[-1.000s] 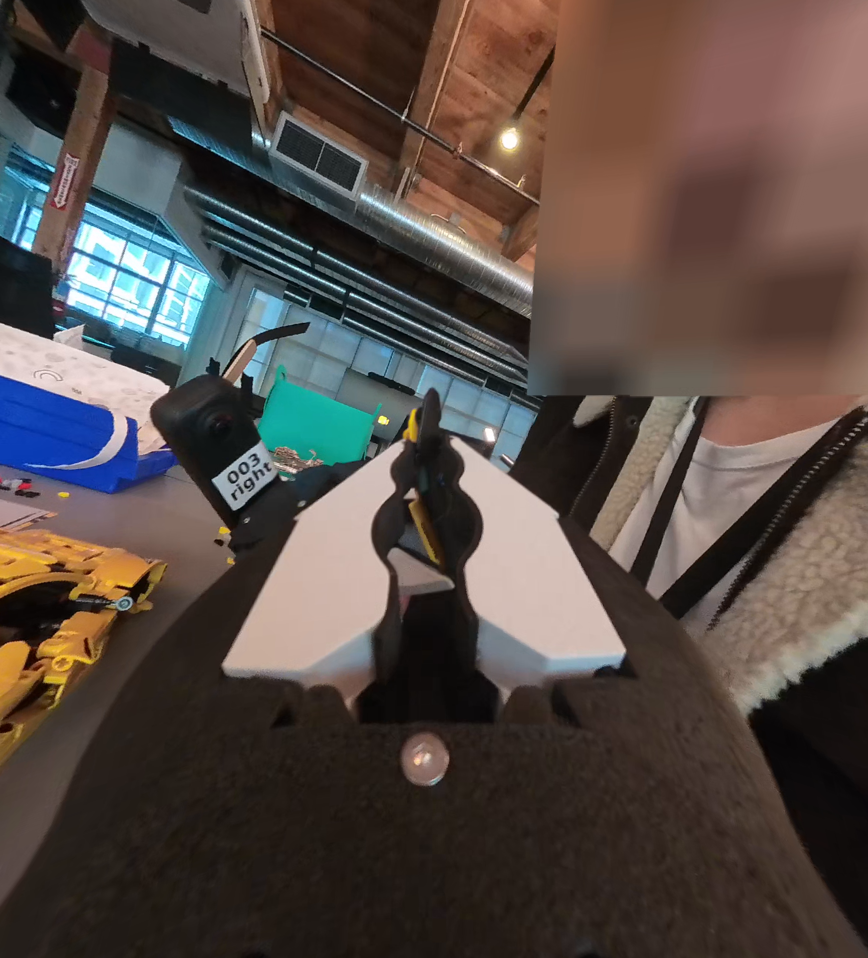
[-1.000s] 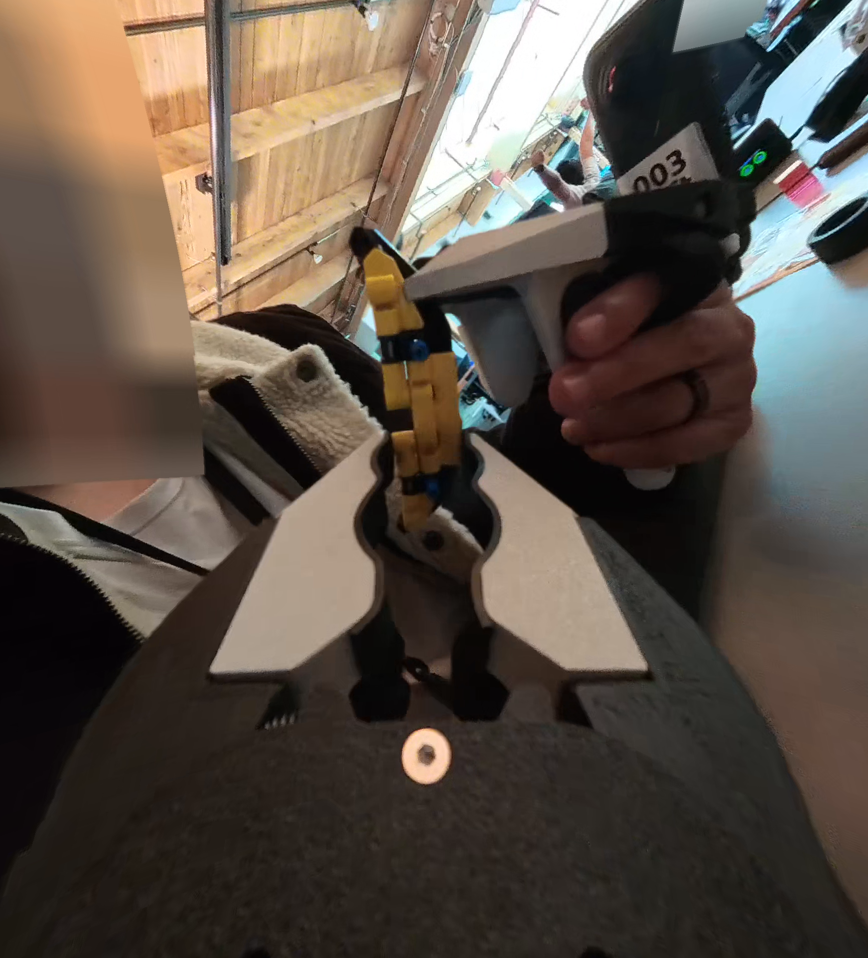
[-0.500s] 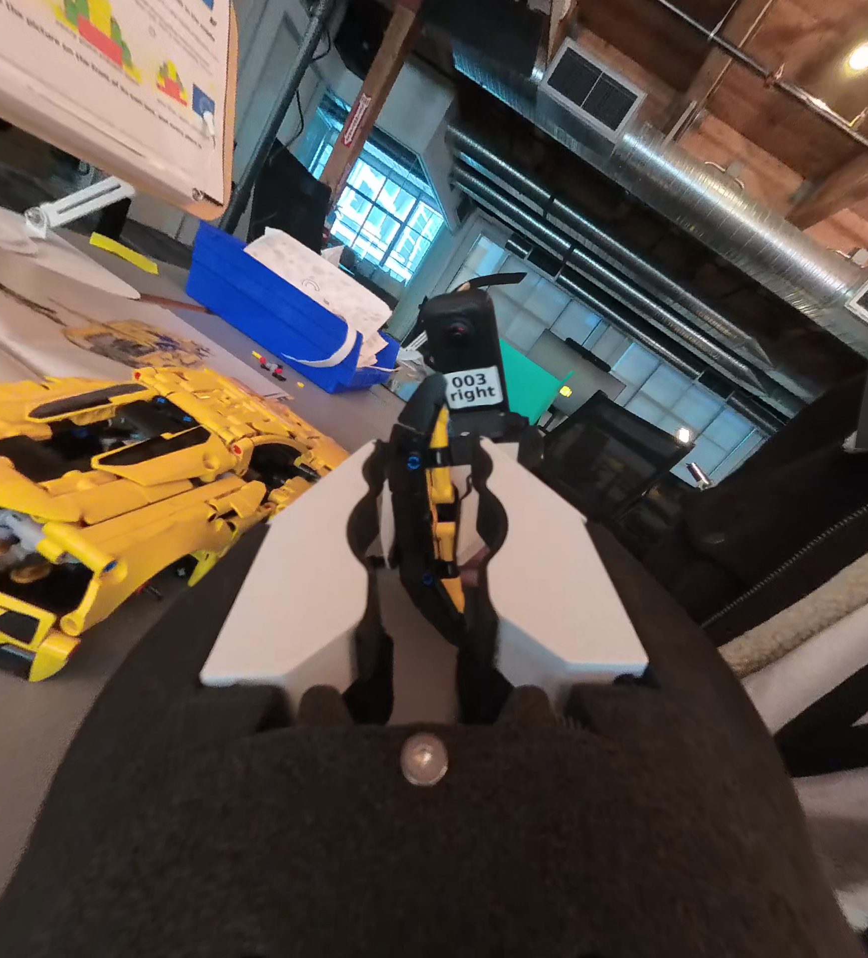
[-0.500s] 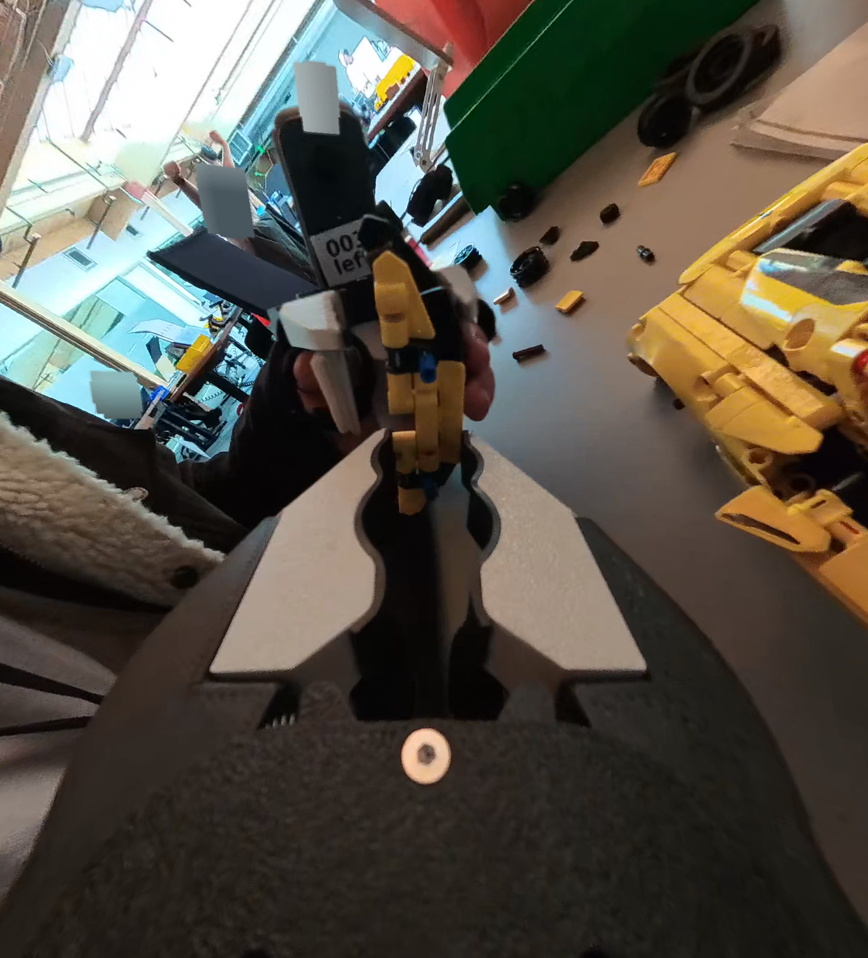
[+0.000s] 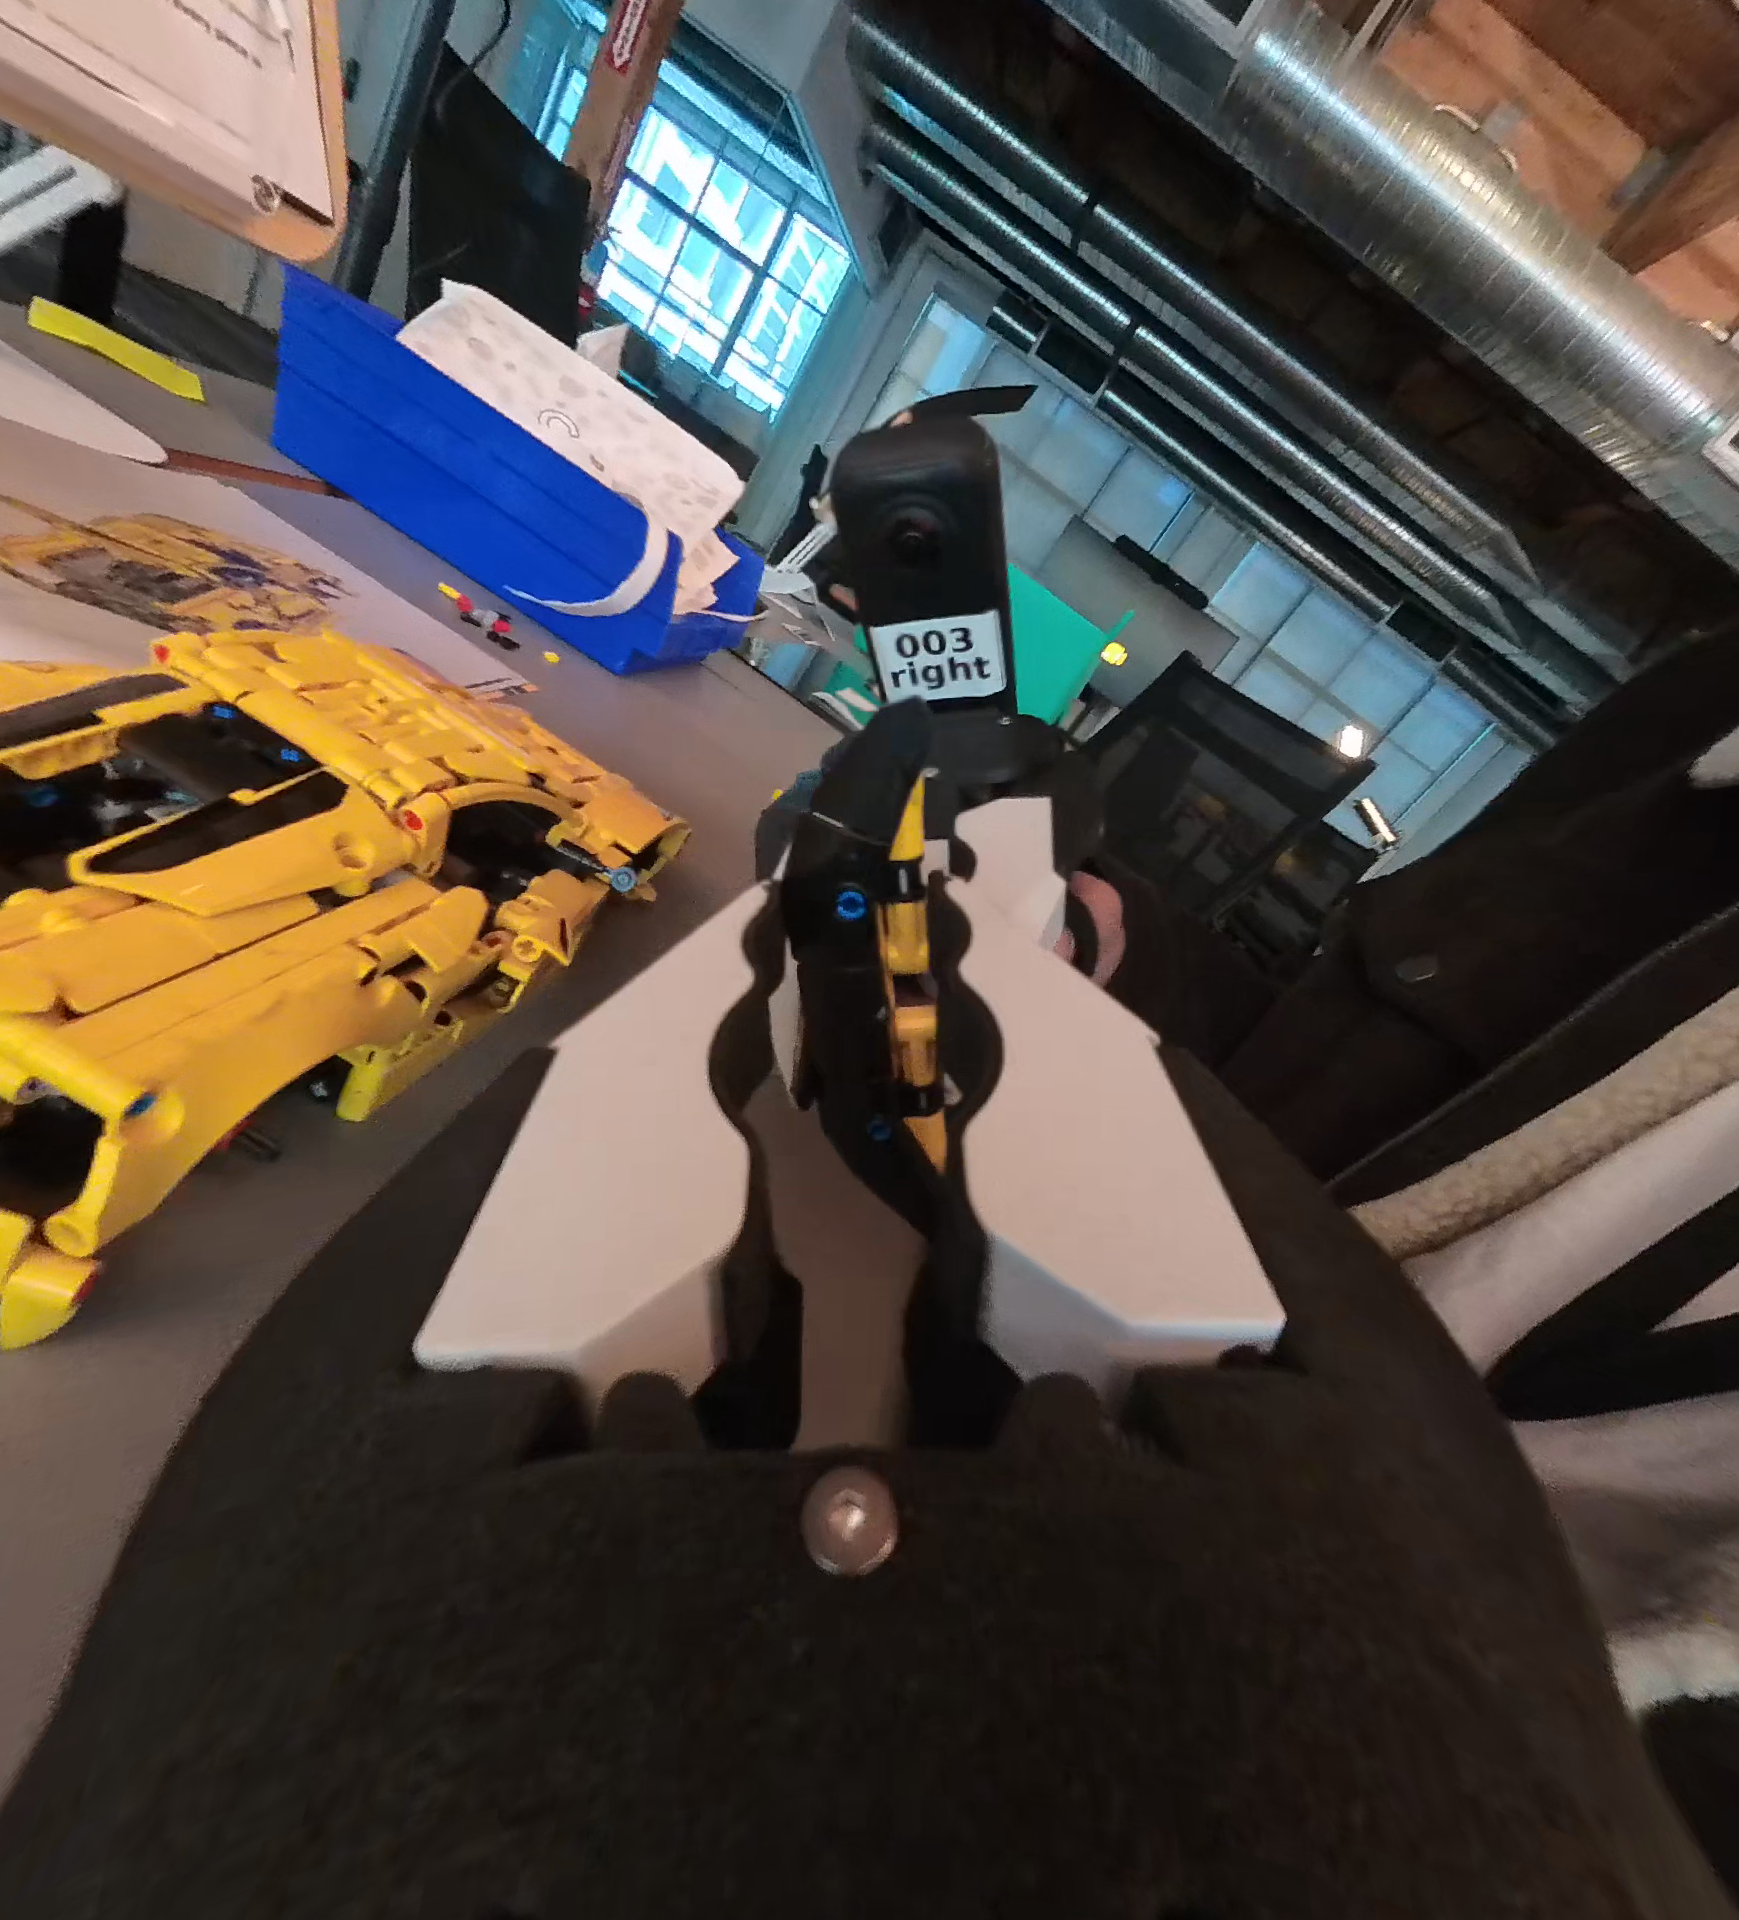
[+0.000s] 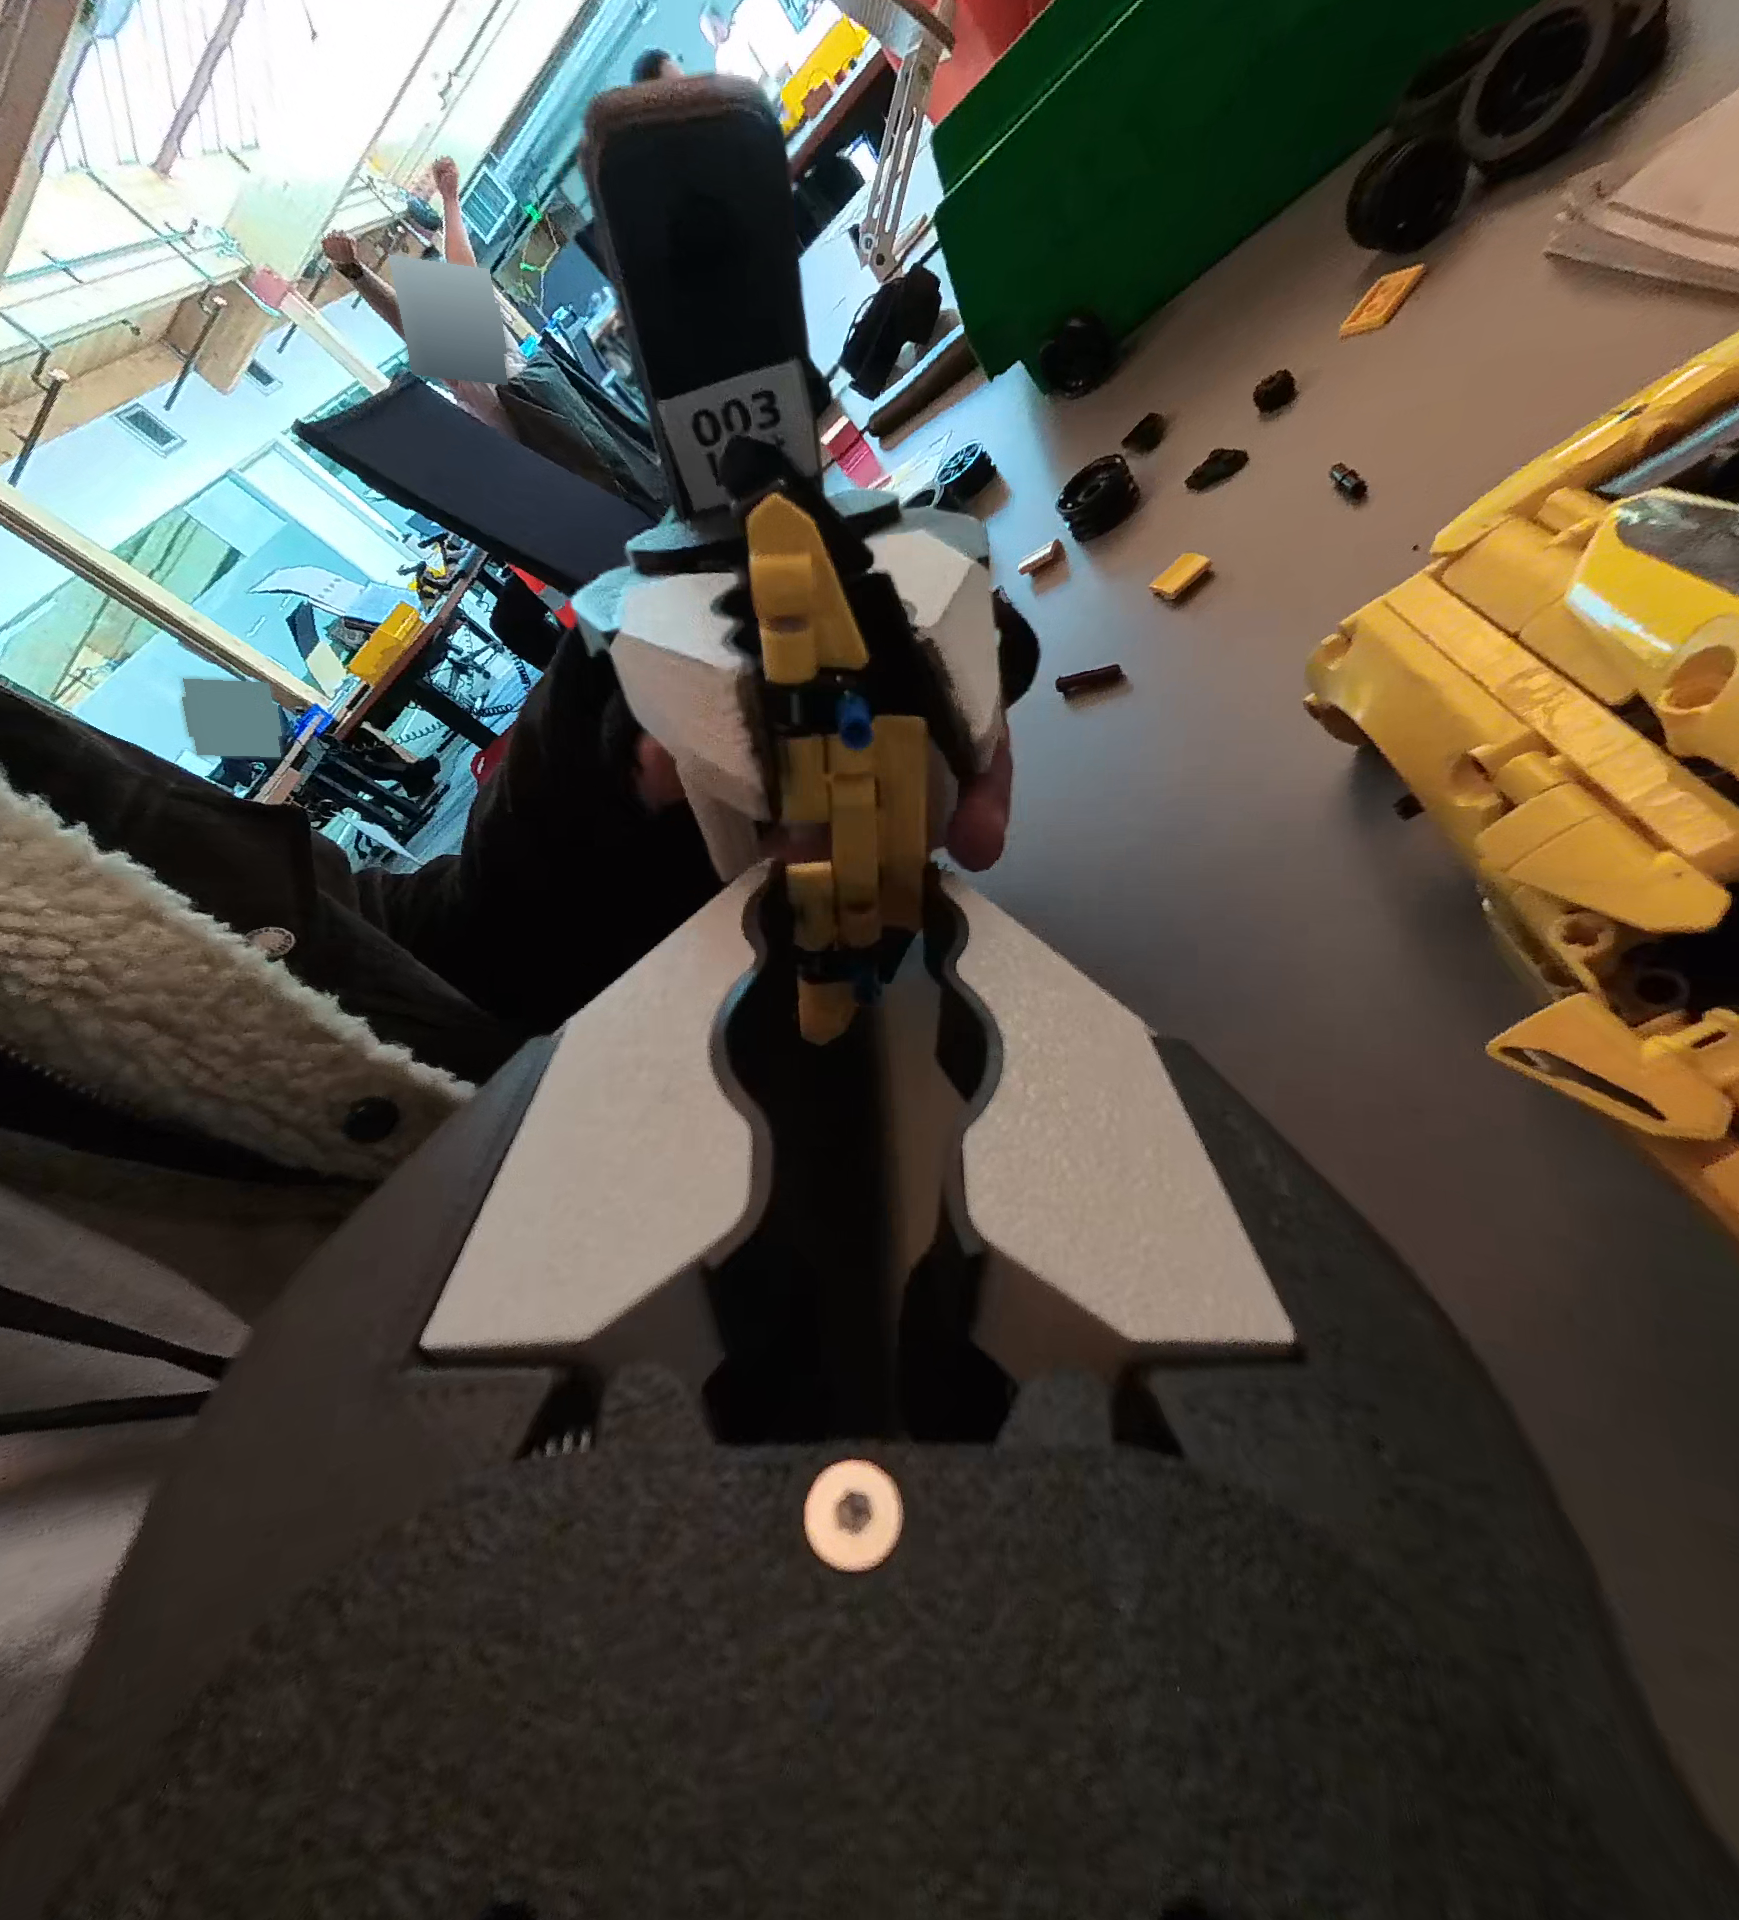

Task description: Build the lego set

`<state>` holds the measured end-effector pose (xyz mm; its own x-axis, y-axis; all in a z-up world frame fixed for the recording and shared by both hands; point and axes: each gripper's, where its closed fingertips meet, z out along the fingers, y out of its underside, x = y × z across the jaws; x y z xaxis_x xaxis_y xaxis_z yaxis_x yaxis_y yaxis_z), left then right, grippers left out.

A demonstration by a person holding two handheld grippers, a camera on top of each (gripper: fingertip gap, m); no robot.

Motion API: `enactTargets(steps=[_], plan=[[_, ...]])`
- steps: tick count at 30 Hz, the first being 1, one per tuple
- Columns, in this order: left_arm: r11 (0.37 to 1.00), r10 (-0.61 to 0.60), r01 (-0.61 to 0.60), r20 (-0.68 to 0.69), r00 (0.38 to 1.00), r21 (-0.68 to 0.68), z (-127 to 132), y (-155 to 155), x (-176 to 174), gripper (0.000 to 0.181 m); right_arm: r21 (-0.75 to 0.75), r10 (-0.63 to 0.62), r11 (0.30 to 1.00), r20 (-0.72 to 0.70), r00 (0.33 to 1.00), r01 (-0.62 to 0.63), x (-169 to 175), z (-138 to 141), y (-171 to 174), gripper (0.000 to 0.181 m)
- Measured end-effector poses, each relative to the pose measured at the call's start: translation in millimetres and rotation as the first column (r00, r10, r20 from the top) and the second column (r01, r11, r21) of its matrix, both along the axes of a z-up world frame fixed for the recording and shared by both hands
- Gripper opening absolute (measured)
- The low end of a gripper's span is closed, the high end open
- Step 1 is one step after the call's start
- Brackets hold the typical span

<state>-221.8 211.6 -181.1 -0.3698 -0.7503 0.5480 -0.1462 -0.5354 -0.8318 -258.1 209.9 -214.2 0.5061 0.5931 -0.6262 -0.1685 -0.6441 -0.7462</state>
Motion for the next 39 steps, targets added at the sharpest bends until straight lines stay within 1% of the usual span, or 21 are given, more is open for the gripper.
enactTargets(steps=[4,7,8,11,12,14,16,17,18,20,22,25,28,30,31,33,34,35,36,37,39], plan=[[0.999,-0.017,0.017,-0.007,1.000,-0.034,-1.2,-0.2,-1.1,0.025,0.015,-0.014,1.000,0.019,1.000,0.014,1.6,-1.8,0.8,0.025],[0.997,-0.024,0.025,0.017,1.000,-0.079,2.9,2.3,-4.2,0.025,0.084,-0.028,0.996,0.024,0.999,0.026,8.5,7.2,-1.0,0.027],[0.995,-0.018,0.020,0.026,1.000,-0.096,4.3,5.2,-5.2,0.025,0.124,-0.046,0.991,0.035,0.998,0.041,17.0,12.8,-1.8,0.032],[0.990,-0.007,0.014,0.055,0.998,-0.138,9.7,10.5,-8.4,0.025,0.210,-0.161,0.969,0.141,0.977,0.129,65.6,21.7,-5.4,0.029],[0.990,-0.004,0.011,0.051,0.999,-0.142,9.3,11.1,-8.2,0.025,0.239,-0.196,0.961,0.232,0.953,0.139,84.6,16.4,-8.7,0.026],[0.990,-0.007,0.012,0.040,0.999,-0.140,8.1,9.7,-6.6,0.025,0.262,-0.242,0.957,0.476,0.846,0.127,121.1,-12.1,-18.2,0.025],[0.994,-0.004,0.006,0.018,1.000,-0.113,4.4,7.1,-4.0,0.025,0.154,-0.165,0.984,0.626,0.762,0.086,137.1,-47.0,-36.1,0.026],[0.995,-0.004,0.004,0.007,1.000,-0.098,2.3,5.7,-2.9,0.025,0.086,-0.116,0.993,0.663,0.740,0.079,139.7,-60.9,-43.8,0.029],[0.996,-0.005,0.005,0.001,1.000,-0.087,1.3,4.3,-2.1,0.025,0.041,-0.076,0.997,0.666,0.742,0.065,136.1,-68.5,-49.1,0.032],[0.997,-0.003,0.002,-0.010,1.000,-0.075,-0.8,3.3,-1.2,0.025,0.023,-0.046,0.999,0.661,0.749,0.042,125.1,-73.8,-51.2,0.032],[0.997,0.004,-0.006,-0.020,1.000,-0.073,-2.7,4.4,-0.6,0.025,0.011,-0.012,1.000,0.713,0.701,0.006,118.1,-80.5,-50.2,0.031],[0.996,0.013,-0.015,-0.024,1.000,-0.092,-3.2,7.4,-0.9,0.025,0.000,0.010,1.000,0.797,0.604,-0.017,117.5,-90.0,-45.2,0.024],[0.994,0.006,-0.008,-0.024,1.000,-0.106,-2.5,7.5,-1.4,0.025,0.011,0.011,0.999,0.812,0.584,-0.035,115.5,-89.7,-41.1,0.008],[0.996,0.005,-0.007,-0.022,1.000,-0.092,-2.3,6.6,-1.2,0.025,0.032,0.003,0.998,0.783,0.622,-0.046,109.2,-85.0,-35.5,0.008],[0.996,0.002,-0.003,-0.009,1.000,-0.091,-0.2,6.0,-1.7,0.025,0.072,-0.030,0.997,0.730,0.683,-0.033,102.2,-73.4,-29.1,0.008],[0.995,0.009,-0.008,0.010,1.000,-0.098,3.5,7.2,-3.2,0.026,0.182,-0.146,0.981,0.494,0.857,0.062,84.4,-27.0,-10.3,0.007],[0.995,0.016,-0.014,0.014,1.000,-0.102,4.1,8.8,-3.6,0.026,0.221,-0.202,0.966,0.327,0.923,0.133,77.3,-0.1,-1.6,0.007],[0.994,0.017,-0.014,0.023,1.000,-0.109,6.0,9.7,-4.4,0.026,0.226,-0.225,0.955,0.145,0.963,0.189,69.6,23.1,3.7,0.006],[0.993,0.015,-0.010,0.040,0.999,-0.116,9.5,9.7,-5.8,0.026,0.202,-0.214,0.956,-0.018,0.977,0.213,60.8,38.8,6.5,0.006],[0.993,0.013,-0.006,0.055,0.998,-0.116,12.9,9.2,-7.1,0.026,0.168,-0.208,0.959,-0.127,0.970,0.228,54.3,44.9,10.1,0.006],[0.995,0.016,-0.011,0.051,0.999,-0.101,12.6,8.3,-7.2,0.026,0.132,-0.184,0.966,-0.251,0.950,0.222,41.8,47.2,15.0,0.006]])
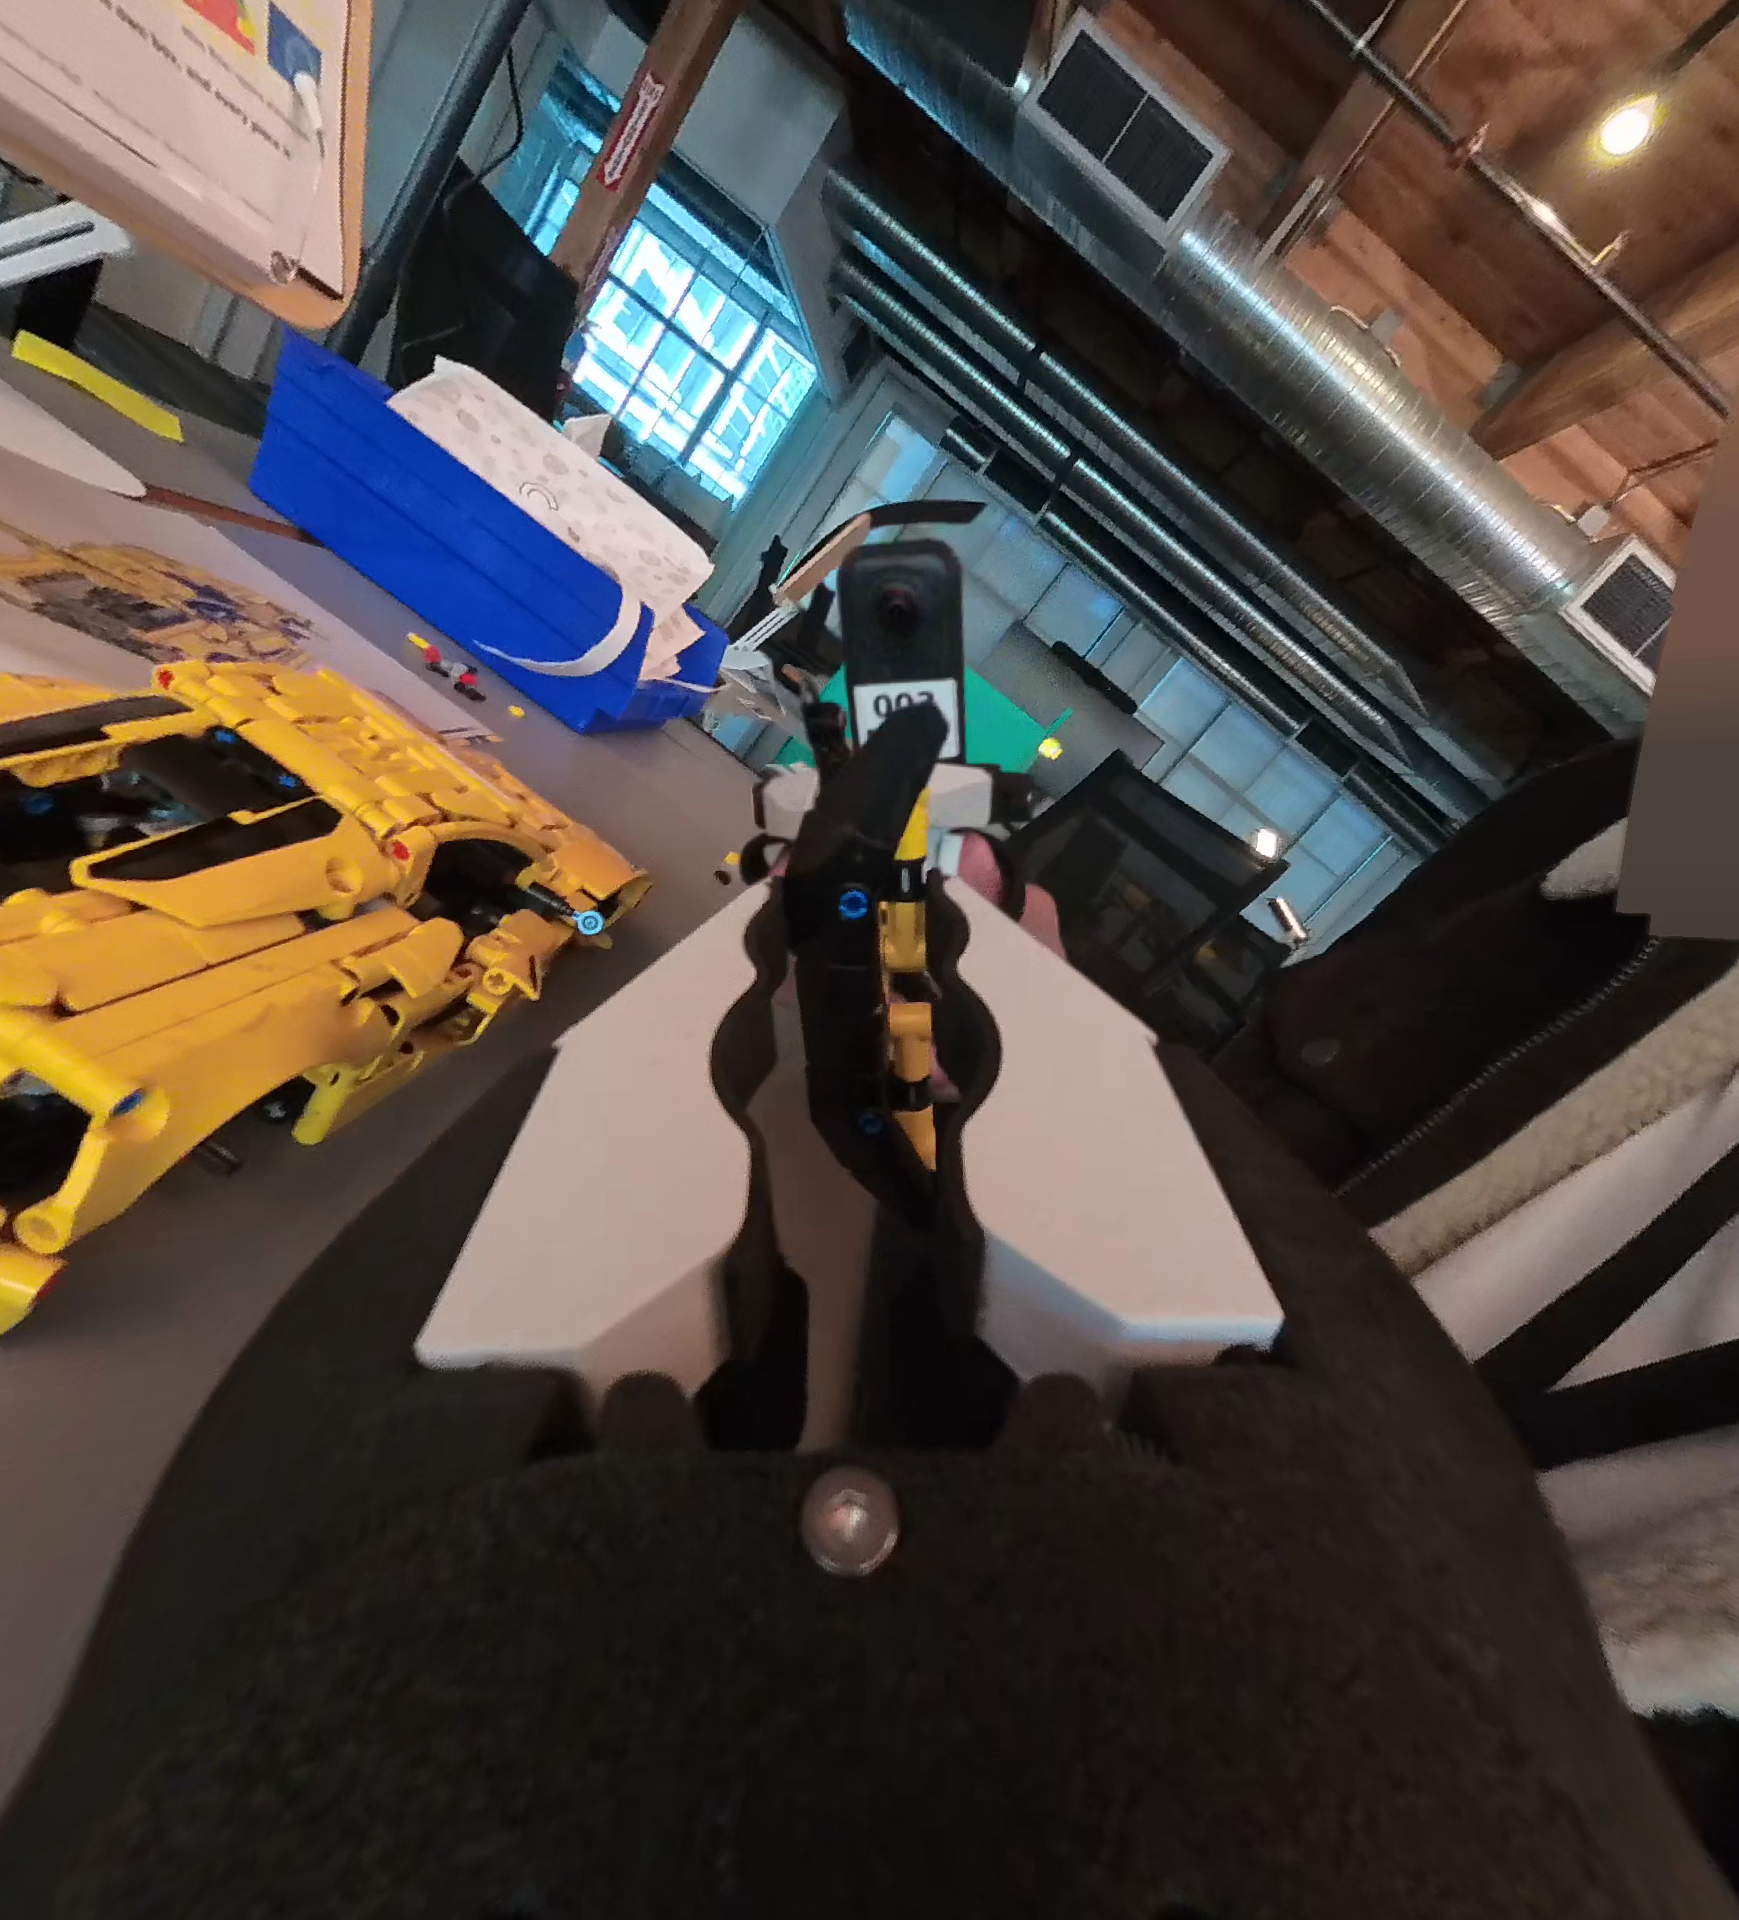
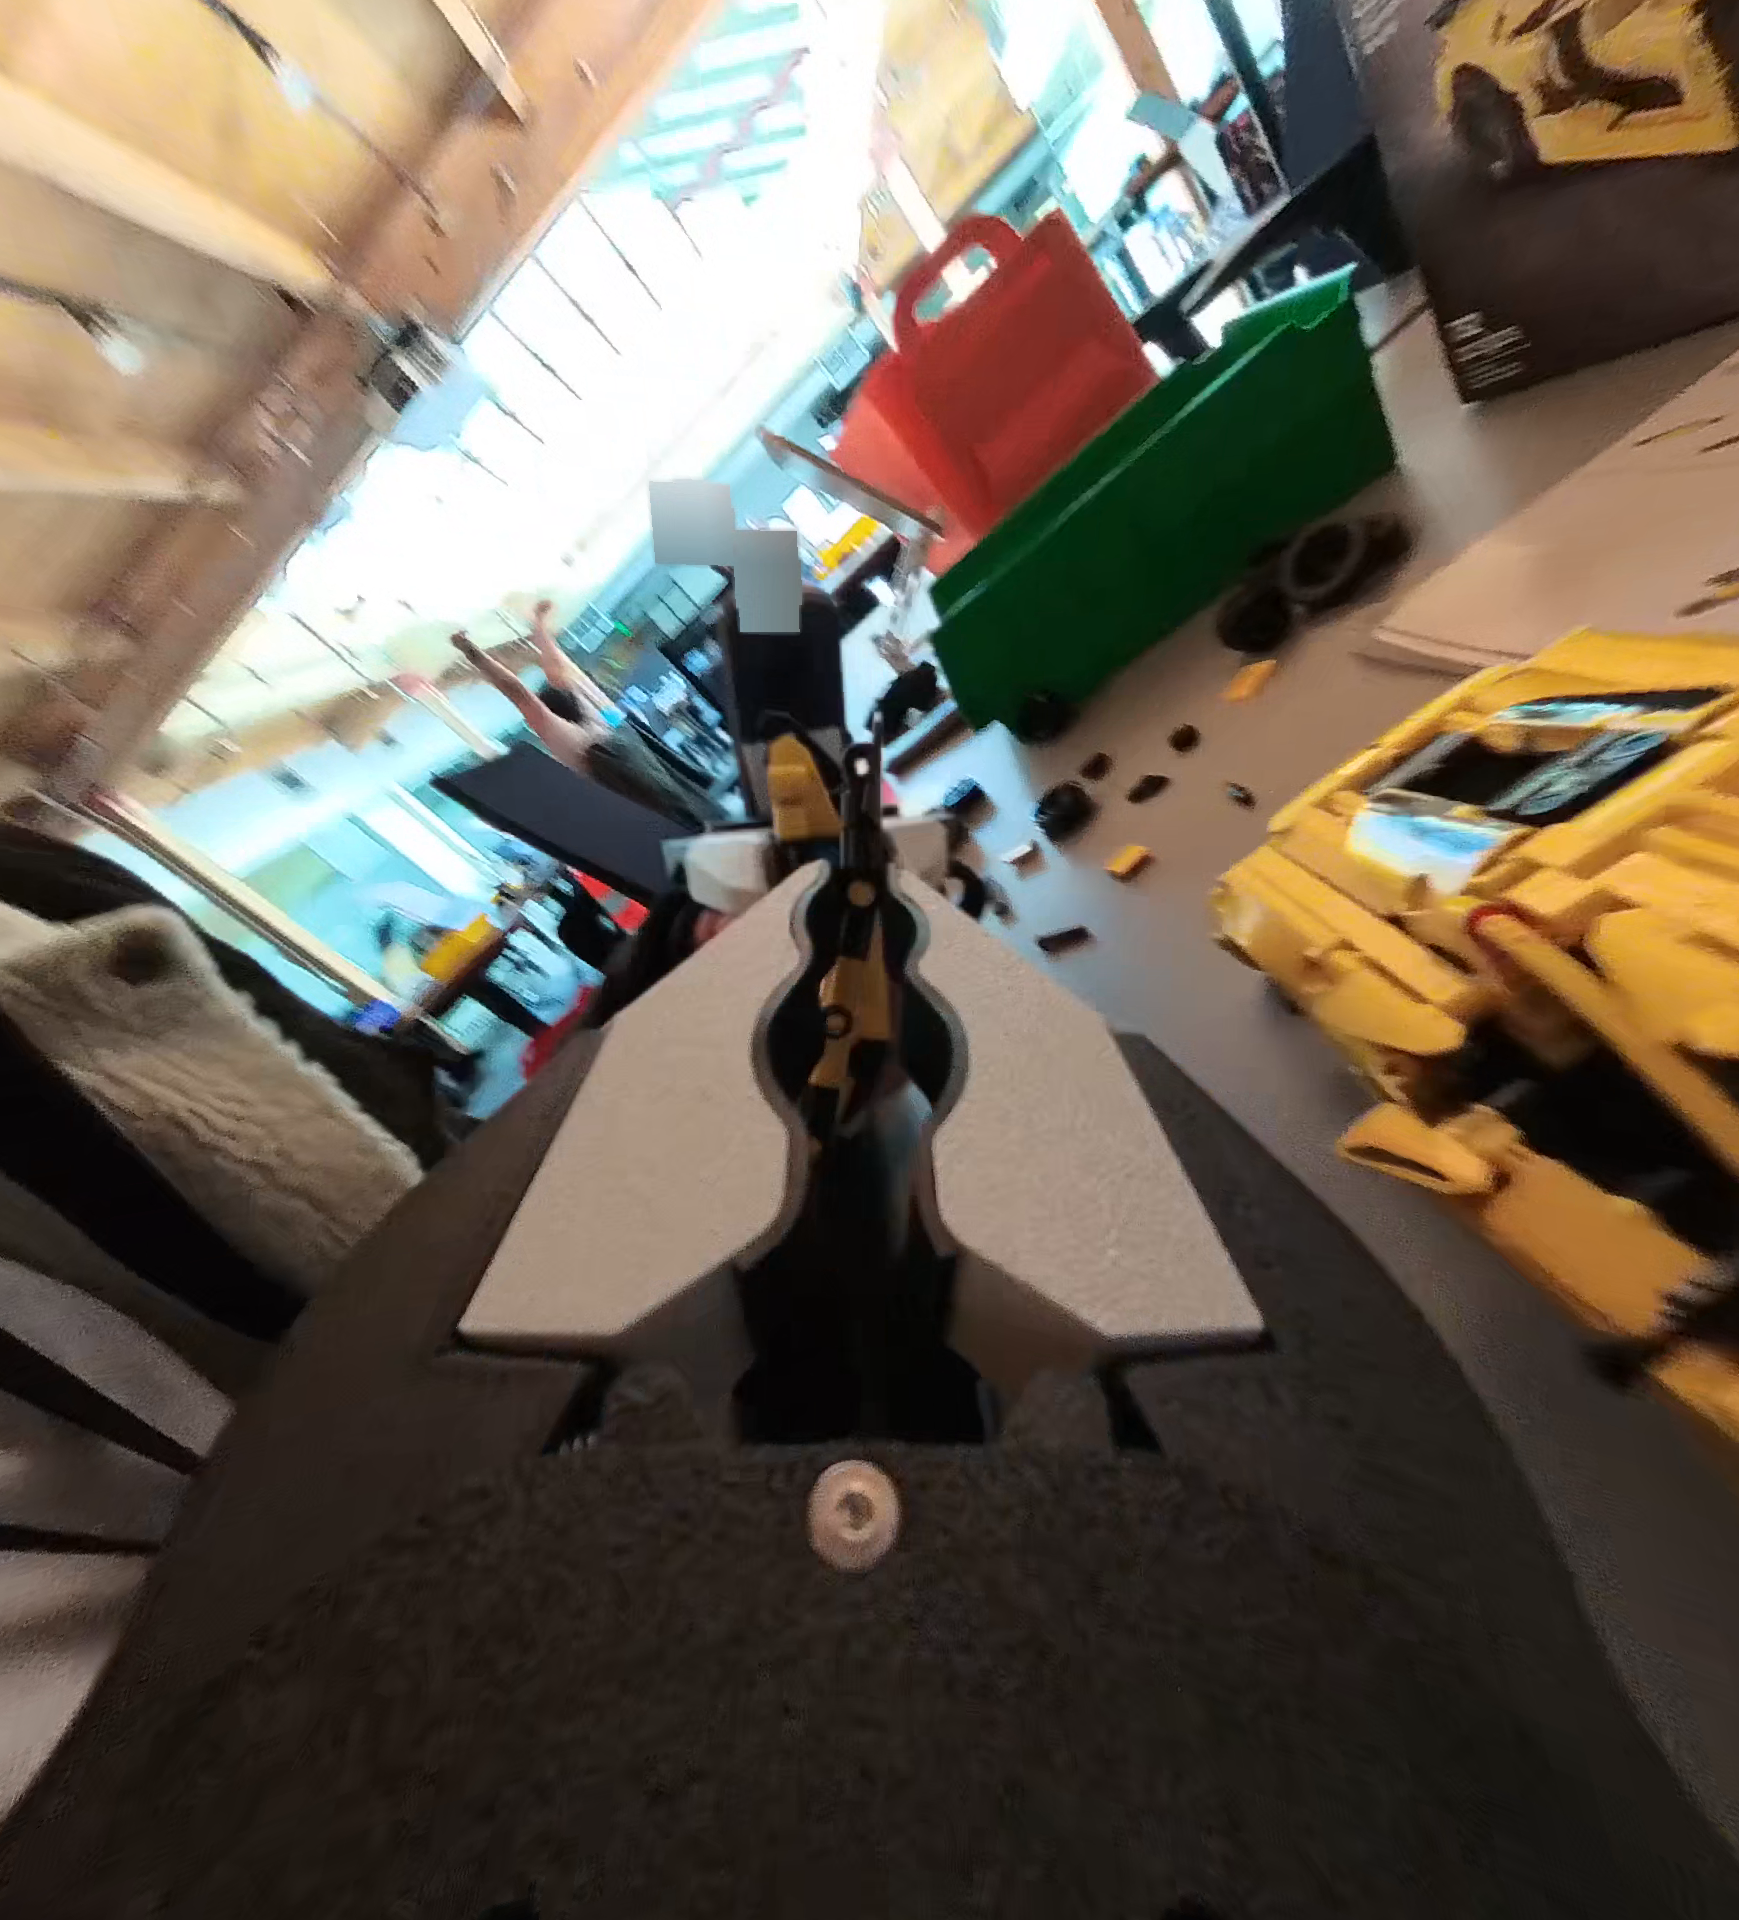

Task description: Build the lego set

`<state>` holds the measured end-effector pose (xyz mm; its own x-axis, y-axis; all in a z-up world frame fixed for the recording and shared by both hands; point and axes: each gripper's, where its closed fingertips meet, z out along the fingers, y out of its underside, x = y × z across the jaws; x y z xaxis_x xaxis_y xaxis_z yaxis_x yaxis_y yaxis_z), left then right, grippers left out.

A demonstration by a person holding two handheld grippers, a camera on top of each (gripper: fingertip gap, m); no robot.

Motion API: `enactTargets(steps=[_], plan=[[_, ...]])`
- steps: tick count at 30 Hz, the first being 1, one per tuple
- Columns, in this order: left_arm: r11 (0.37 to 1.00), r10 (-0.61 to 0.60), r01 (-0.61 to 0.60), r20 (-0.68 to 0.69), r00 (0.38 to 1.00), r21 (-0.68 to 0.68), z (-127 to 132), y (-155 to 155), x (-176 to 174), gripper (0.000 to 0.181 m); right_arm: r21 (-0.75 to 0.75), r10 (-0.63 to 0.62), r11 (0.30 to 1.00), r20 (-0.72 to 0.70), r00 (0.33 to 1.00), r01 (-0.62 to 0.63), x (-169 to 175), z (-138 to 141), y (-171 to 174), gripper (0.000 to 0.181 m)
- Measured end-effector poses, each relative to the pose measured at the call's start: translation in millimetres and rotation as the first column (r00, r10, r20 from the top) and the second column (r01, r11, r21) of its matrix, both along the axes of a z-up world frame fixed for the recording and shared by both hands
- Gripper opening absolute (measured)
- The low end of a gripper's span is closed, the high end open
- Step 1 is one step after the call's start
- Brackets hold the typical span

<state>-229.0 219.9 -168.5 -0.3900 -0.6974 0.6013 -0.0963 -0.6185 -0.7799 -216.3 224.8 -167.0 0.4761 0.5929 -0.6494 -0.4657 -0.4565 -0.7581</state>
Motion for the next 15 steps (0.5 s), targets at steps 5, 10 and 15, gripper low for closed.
enactTargets(steps=[5,10,15], plan=[[1.000,0.007,-0.007,-0.027,1.000,-0.013,-4.1,1.0,3.1,0.025,-0.021,0.034,0.999,-0.008,0.999,-0.035,-13.8,-4.7,2.0,0.007],[0.999,-0.006,0.004,-0.035,0.999,-0.052,-5.3,2.4,3.4,0.026,-0.030,0.030,0.999,-0.061,0.998,-0.032,-14.0,-5.7,6.0,0.007],[0.998,-0.016,0.013,-0.036,0.999,-0.068,-5.4,1.7,3.0,0.025,-0.033,0.029,0.999,-0.078,0.996,-0.032,-13.3,-7.3,8.8,0.007]])
